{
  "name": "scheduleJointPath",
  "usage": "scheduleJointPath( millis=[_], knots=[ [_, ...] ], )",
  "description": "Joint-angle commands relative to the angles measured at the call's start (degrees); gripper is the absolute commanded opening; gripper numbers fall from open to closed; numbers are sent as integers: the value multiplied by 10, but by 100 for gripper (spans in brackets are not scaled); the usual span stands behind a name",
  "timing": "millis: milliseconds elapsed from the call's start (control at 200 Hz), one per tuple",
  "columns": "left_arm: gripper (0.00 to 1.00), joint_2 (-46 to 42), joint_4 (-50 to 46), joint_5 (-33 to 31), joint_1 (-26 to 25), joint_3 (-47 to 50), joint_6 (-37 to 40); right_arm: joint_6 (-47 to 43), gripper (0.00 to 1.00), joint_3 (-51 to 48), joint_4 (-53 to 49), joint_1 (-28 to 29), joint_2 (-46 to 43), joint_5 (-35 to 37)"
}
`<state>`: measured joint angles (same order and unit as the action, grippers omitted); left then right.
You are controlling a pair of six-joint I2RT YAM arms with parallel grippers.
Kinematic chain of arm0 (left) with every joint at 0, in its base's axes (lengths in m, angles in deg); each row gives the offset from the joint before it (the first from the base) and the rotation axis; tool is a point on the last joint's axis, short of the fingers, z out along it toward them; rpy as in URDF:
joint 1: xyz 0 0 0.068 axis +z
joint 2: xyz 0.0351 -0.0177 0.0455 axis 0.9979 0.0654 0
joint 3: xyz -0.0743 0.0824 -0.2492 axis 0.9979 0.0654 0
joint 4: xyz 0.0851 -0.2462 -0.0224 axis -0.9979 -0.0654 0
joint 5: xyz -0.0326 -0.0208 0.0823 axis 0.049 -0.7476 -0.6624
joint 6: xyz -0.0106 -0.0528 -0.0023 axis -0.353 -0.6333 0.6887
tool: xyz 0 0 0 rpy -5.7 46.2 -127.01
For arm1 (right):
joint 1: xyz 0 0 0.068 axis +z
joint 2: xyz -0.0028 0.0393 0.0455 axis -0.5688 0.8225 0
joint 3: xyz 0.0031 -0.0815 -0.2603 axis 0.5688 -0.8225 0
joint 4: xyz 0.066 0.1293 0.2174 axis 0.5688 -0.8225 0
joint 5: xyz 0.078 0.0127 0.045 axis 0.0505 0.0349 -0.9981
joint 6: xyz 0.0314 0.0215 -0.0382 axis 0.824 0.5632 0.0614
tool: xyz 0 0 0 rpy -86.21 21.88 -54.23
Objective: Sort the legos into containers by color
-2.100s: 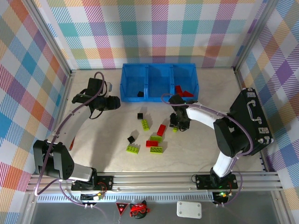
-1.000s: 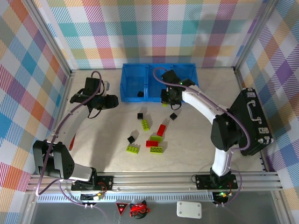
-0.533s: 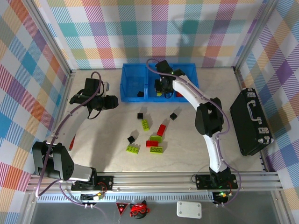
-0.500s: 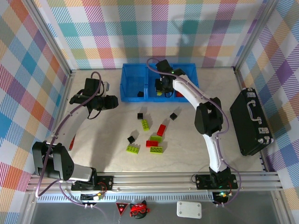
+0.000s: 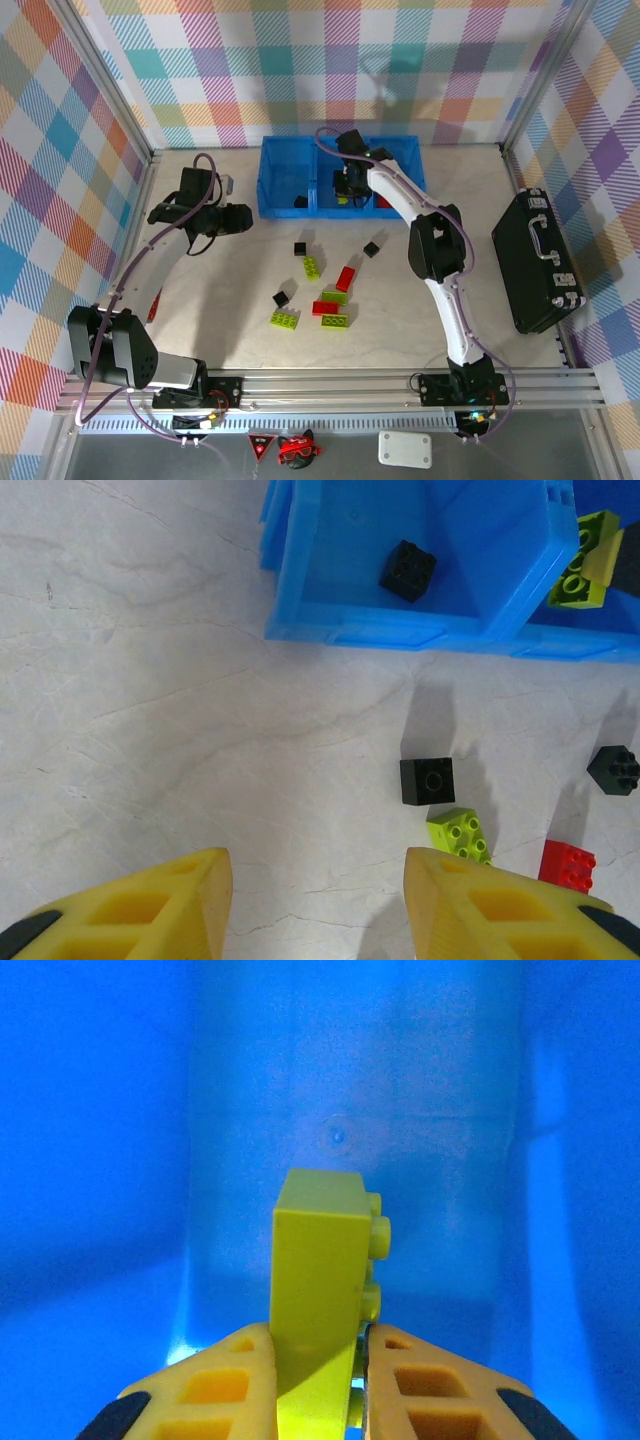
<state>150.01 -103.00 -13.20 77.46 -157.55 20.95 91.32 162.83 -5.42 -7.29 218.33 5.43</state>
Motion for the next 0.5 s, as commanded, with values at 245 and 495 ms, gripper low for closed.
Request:
scheduleJointPath(
  millis=[245,495],
  knots=[
    [49,-16,14,5,7,14,4,-9,23,36,-3,4,37,-29],
    [50,-15,-7,30,0,8,-57,-25,38,35,-13,4,20,-27]
  ],
)
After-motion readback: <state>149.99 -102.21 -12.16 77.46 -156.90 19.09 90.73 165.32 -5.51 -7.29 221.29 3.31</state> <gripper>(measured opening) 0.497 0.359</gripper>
